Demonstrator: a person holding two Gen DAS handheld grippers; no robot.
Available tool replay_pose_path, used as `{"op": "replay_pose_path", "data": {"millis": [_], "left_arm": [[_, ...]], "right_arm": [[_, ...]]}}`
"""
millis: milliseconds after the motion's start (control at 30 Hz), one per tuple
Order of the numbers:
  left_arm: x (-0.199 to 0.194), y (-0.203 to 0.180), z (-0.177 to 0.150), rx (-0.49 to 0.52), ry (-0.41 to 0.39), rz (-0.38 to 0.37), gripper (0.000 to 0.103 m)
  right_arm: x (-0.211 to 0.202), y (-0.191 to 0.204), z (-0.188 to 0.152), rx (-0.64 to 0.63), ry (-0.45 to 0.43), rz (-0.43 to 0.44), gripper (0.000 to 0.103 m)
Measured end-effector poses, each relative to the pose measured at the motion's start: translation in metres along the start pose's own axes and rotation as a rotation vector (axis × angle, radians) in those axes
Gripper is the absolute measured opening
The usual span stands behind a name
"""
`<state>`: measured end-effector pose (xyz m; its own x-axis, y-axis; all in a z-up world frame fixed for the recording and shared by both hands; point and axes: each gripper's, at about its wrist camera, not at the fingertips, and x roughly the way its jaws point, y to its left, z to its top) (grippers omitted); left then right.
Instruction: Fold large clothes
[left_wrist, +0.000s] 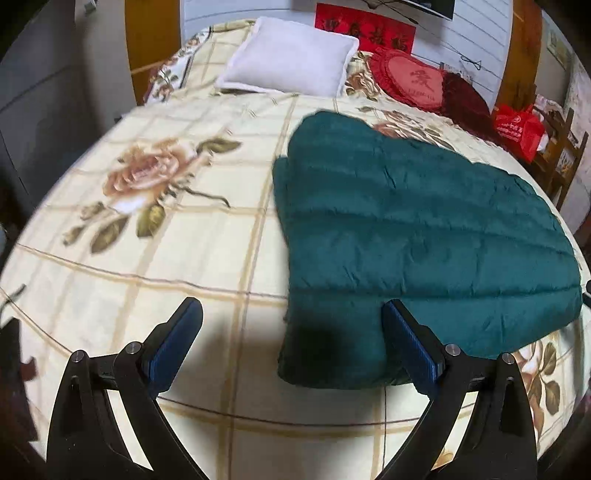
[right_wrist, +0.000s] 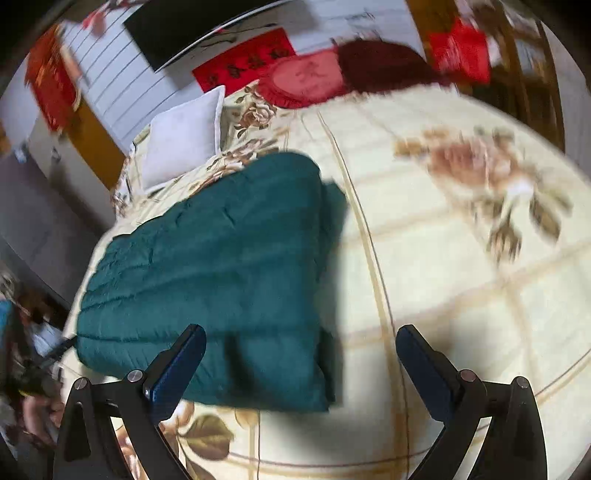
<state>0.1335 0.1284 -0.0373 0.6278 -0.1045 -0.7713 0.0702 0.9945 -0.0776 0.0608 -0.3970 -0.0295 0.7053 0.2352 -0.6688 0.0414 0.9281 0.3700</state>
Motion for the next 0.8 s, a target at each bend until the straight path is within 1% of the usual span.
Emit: {"op": "replay_pose_path", "data": {"millis": [67,133,167,200,233,267,300,333,367,400,433,467,533,600,667,700,733,767,800], "left_arm": [[0.004,0.000,0.000,-0.022,0.014,-0.035,0.098],[0.009,0.001,0.001,-0.055,0.042,-0.090,0.098],[0.012,0.002,0.001,-0.068,0.059,-0.116,0.098],[0.013,0.000,0.000,-0.067,0.060,-0.125,0.098],[0.014,-0.002,0.000,-0.058,0.055,-0.135,0.098],[0.014,-0.005,-0.001,-0.042,0.050,-0.143,0.098],[0.015,-0.008,-0.003,-0.020,0.053,-0.147,0.095],[0.014,-0.011,-0.004,-0.021,0.065,-0.171,0.087],[0.012,-0.012,-0.005,-0.039,0.082,-0.223,0.064],[0.008,-0.016,-0.007,-0.049,0.097,-0.237,0.064],[0.001,-0.023,-0.010,-0.025,0.100,-0.215,0.064],[-0.003,-0.027,-0.013,-0.006,0.104,-0.212,0.064],[-0.010,-0.036,-0.024,0.017,0.131,-0.235,0.064],[-0.017,-0.035,-0.032,-0.002,0.140,-0.264,0.064],[-0.027,-0.027,-0.036,-0.038,0.135,-0.280,0.064],[-0.032,-0.019,-0.037,-0.073,0.122,-0.283,0.064],[-0.038,-0.005,-0.037,-0.127,0.098,-0.278,0.065],[-0.040,0.004,-0.036,-0.159,0.080,-0.267,0.066],[-0.040,0.019,-0.031,-0.213,0.056,-0.236,0.066]], "right_arm": [[-0.001,-0.003,-0.009,0.032,-0.022,0.084,0.102],[-0.002,0.000,-0.012,0.043,-0.032,0.164,0.102],[0.000,0.002,-0.013,0.044,-0.022,0.190,0.102],[0.004,0.004,-0.013,0.041,-0.003,0.212,0.102],[0.010,0.007,-0.012,0.034,0.020,0.217,0.102],[0.021,0.010,-0.013,0.020,0.062,0.223,0.102],[0.030,0.010,-0.015,0.008,0.098,0.215,0.102],[0.038,0.013,-0.017,-0.020,0.128,0.189,0.103],[0.037,0.018,-0.016,-0.064,0.104,0.174,0.103],[0.041,0.018,-0.015,-0.070,0.130,0.173,0.103],[0.042,0.018,-0.013,-0.070,0.143,0.183,0.103],[0.042,0.016,-0.013,-0.059,0.157,0.203,0.103],[0.042,0.012,-0.012,-0.046,0.170,0.229,0.103],[0.040,0.009,-0.015,-0.044,0.170,0.232,0.103],[0.037,0.009,-0.019,-0.053,0.175,0.230,0.103],[0.034,0.009,-0.021,-0.064,0.180,0.221,0.103],[0.031,0.007,-0.023,-0.070,0.179,0.211,0.103],[0.027,0.005,-0.027,-0.069,0.173,0.205,0.103],[0.024,0.001,-0.027,-0.063,0.174,0.205,0.103]]}}
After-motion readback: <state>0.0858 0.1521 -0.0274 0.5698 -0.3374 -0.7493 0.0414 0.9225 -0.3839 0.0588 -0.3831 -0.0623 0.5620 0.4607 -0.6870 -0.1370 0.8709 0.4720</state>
